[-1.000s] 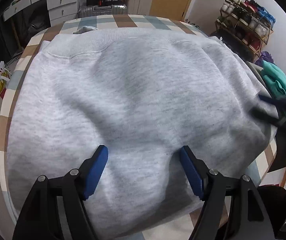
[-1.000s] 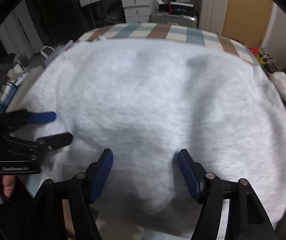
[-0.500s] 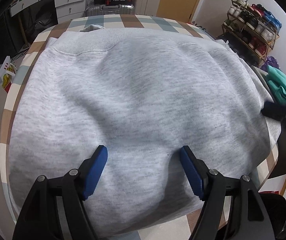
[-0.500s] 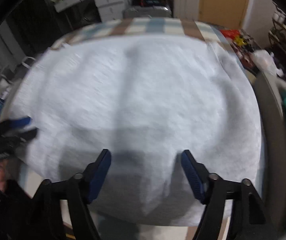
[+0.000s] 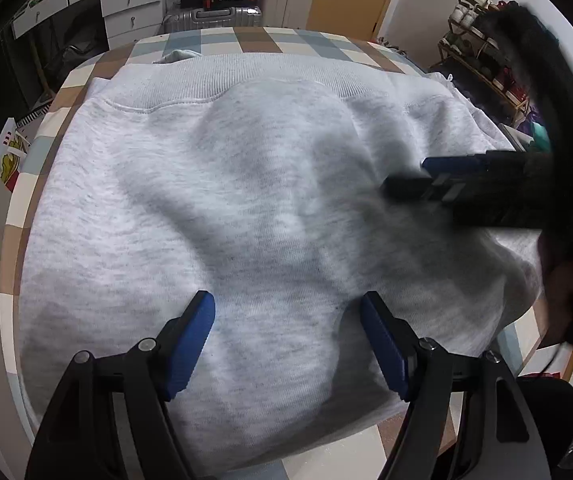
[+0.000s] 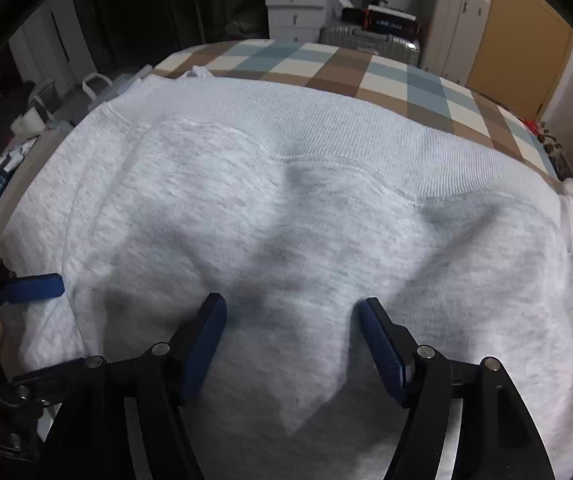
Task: Fold large clothes
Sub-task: 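Smooth the grey sweatshirt flat with both tools open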
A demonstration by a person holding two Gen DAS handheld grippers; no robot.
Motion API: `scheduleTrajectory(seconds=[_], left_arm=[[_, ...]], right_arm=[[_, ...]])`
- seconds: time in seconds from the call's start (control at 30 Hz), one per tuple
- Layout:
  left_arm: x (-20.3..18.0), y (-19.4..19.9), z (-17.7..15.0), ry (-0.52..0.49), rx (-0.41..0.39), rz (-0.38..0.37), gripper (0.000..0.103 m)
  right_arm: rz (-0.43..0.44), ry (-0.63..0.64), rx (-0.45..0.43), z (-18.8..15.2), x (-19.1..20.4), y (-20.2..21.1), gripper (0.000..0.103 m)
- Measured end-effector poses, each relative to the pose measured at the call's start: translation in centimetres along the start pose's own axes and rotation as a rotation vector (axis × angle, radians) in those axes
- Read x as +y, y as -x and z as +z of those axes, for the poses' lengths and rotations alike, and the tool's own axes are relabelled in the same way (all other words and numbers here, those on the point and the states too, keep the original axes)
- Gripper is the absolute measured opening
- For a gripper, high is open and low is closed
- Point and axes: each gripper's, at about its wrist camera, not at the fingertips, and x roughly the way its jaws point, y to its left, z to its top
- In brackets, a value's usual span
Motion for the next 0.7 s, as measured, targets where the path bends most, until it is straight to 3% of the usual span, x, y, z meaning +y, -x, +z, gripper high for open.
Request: scheduleTrajectory(seconds=[0.03, 0.07, 0.2, 0.3, 0.37, 0.43, 0.47, 0.53, 0.6, 0.63, 0.7], left_arm=[[0.1, 0.3, 0.1, 0.010, 0.001, -0.007, 0.071], [0.3, 0.7, 0.3, 0.023, -0.002, -0.022, 0.071], [0.1, 3.4, 2.7, 0.039, -0.102, -0.174, 0.071], [-1.3, 2.3, 6.1, 0.026, -0.091, -0.215, 0.071], [-2.4, 0.0, 7.2, -0.006, -0.065, -0.153, 0.071], [-3.1, -3.1, 7.5, -0.043, 0.006, -0.073, 0.071], [-3.4, -4.8, 7.4, -0.061, 0.054, -0.038, 0.071], [-4.1, -5.2, 7.4, -0.102, 0.032, 0.024, 0.072], [-3.9, -4.6, 7.6, -0.075, 0.038, 0.013, 0.072], [-3.5, -4.2, 7.7, -0.060, 0.030, -0.013, 0.072], [-2.6, -3.4, 7.6, -0.043, 0.017, -0.050, 0.072]], right_arm=[[0.028, -0.015, 0.010, 0.4, -0.6, 0.7, 0.050], [0.039, -0.027, -0.006, 0.7, -1.4, 1.7, 0.043], [-0.042, -0.087, -0.137, 1.5, -5.9, 6.7, 0.045], [-0.125, -0.109, -0.098, 1.3, -8.5, 5.8, 0.045], [-0.161, -0.136, -0.025, 1.0, -10.2, 3.2, 0.045], [-0.109, -0.174, 0.040, 0.0, -11.9, -0.2, 0.047], [-0.108, -0.180, -0.003, -0.6, -11.9, 0.0, 0.048], [-0.129, -0.160, 0.012, -0.3, -11.4, 0.1, 0.048], [-0.132, -0.158, 0.051, 0.2, -11.3, 0.4, 0.048], [-0.119, -0.159, 0.049, 0.7, -11.2, 1.2, 0.037], [-0.083, -0.155, -0.028, 1.4, -10.6, 3.7, 0.038]])
